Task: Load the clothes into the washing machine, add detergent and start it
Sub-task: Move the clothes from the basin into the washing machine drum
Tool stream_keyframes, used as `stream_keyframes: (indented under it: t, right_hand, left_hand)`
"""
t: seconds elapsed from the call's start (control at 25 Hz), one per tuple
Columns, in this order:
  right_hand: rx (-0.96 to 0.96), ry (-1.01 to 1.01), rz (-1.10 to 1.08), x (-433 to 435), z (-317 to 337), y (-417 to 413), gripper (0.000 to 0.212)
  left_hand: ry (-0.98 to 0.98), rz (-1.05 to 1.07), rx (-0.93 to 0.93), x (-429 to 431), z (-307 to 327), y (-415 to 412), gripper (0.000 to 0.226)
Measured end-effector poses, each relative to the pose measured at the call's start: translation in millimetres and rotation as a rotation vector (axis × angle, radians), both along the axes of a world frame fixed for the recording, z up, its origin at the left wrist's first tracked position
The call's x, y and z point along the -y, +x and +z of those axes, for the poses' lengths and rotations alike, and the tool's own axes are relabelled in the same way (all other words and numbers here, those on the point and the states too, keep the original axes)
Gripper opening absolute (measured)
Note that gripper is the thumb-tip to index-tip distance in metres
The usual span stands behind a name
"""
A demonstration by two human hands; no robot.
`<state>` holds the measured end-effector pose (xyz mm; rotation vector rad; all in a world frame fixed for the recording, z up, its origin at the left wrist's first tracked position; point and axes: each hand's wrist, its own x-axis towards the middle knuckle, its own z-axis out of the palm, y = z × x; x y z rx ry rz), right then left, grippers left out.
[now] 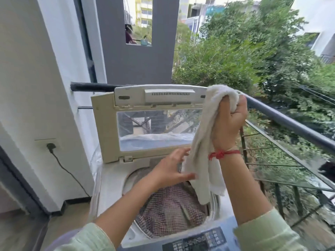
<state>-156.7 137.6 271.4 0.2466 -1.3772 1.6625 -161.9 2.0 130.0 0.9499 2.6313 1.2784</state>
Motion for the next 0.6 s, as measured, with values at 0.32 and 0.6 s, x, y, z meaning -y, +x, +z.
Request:
stream_keyframes:
  t: [0.32, 0.6]
  right_hand:
    - [0.164, -0.090, -0.008, -19, -26, -33, 0.040]
    - [0.374, 0.080, 0.148, -21, -59, -48, 0.020]
  left_hand:
    - [0.155, 0.247, 0.073, 24, -17, -43, 0.050]
    - [0.171, 0.387, -0.005, 25, -39, -53, 0.026]
